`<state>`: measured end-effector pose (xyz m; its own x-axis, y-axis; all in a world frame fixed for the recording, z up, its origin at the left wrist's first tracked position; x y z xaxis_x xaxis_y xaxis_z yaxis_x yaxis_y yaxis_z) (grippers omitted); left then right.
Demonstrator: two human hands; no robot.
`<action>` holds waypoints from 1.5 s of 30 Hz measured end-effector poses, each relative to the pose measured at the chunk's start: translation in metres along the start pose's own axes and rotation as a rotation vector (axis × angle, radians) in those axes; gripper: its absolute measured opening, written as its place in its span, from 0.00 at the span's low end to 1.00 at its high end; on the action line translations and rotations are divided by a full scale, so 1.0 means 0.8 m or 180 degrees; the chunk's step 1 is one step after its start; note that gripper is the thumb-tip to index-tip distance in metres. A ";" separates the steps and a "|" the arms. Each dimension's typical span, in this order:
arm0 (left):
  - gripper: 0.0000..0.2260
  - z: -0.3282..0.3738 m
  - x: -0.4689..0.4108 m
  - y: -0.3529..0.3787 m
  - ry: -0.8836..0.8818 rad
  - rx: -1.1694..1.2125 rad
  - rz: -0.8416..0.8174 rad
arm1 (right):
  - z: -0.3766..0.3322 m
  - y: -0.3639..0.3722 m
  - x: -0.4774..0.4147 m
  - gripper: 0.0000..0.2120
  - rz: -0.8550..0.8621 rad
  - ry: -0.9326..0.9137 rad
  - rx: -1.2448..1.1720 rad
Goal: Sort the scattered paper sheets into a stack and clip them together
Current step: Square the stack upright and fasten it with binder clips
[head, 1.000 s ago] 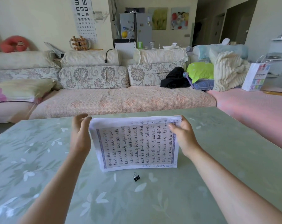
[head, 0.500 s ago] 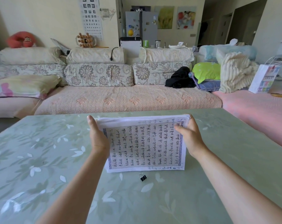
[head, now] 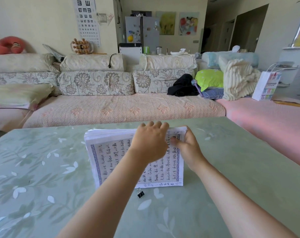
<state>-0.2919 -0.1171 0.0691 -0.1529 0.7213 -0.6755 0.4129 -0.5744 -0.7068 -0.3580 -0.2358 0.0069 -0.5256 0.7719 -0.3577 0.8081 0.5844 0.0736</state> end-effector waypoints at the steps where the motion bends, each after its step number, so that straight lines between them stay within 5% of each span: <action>1: 0.18 0.000 -0.002 0.003 -0.0015 -0.0045 0.0049 | 0.000 0.000 0.000 0.10 -0.0043 -0.0004 0.0012; 9: 0.11 -0.008 -0.014 0.007 0.0171 0.0032 -0.0020 | 0.000 0.012 0.005 0.11 -0.0272 -0.0119 0.0163; 11: 0.11 -0.012 -0.014 0.005 0.0212 0.0071 -0.0011 | 0.002 0.002 0.011 0.16 0.0226 -0.0139 0.0438; 14: 0.11 -0.017 -0.015 0.006 0.0227 0.0090 0.0050 | -0.025 -0.027 0.039 0.10 0.1115 -0.1542 0.1269; 16: 0.11 -0.018 -0.016 0.007 0.0263 0.0086 0.0095 | -0.030 -0.006 0.063 0.08 0.0157 -0.2047 0.1747; 20: 0.11 -0.015 -0.017 0.005 0.0325 0.0183 0.0180 | 0.024 0.055 0.112 0.07 -0.1701 -0.0988 0.2881; 24: 0.11 -0.015 -0.016 0.004 0.0311 0.0239 0.0238 | 0.057 0.082 0.129 0.17 -0.2033 -0.0698 0.2903; 29: 0.10 -0.016 -0.017 0.006 0.0325 0.0308 0.0288 | 0.064 0.092 0.126 0.09 -0.2102 -0.0752 0.2716; 33: 0.10 -0.017 -0.018 0.009 0.0343 0.0256 0.0229 | 0.038 0.076 0.112 0.02 -0.1833 -0.0181 0.2102; 38: 0.10 -0.020 -0.021 0.010 0.0275 0.0245 0.0146 | -0.041 0.015 0.060 0.20 -0.1089 0.0141 0.1153; 45: 0.08 -0.022 -0.019 0.014 0.0154 0.0258 0.0165 | -0.108 -0.053 0.012 0.12 -0.0187 -0.0233 0.0809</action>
<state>-0.2690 -0.1279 0.0752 -0.0889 0.7065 -0.7021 0.3447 -0.6395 -0.6871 -0.4203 -0.2310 0.0809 -0.5605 0.7129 -0.4215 0.8224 0.5390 -0.1822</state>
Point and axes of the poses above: each hand's wrist, its own x-axis away from the middle knuckle, its own y-axis out of the palm, z = x × y, the point moved 5 cm from there along -x, towards the middle knuckle, and after that the axes turned 13 degrees about z, right-handed, at the moved point
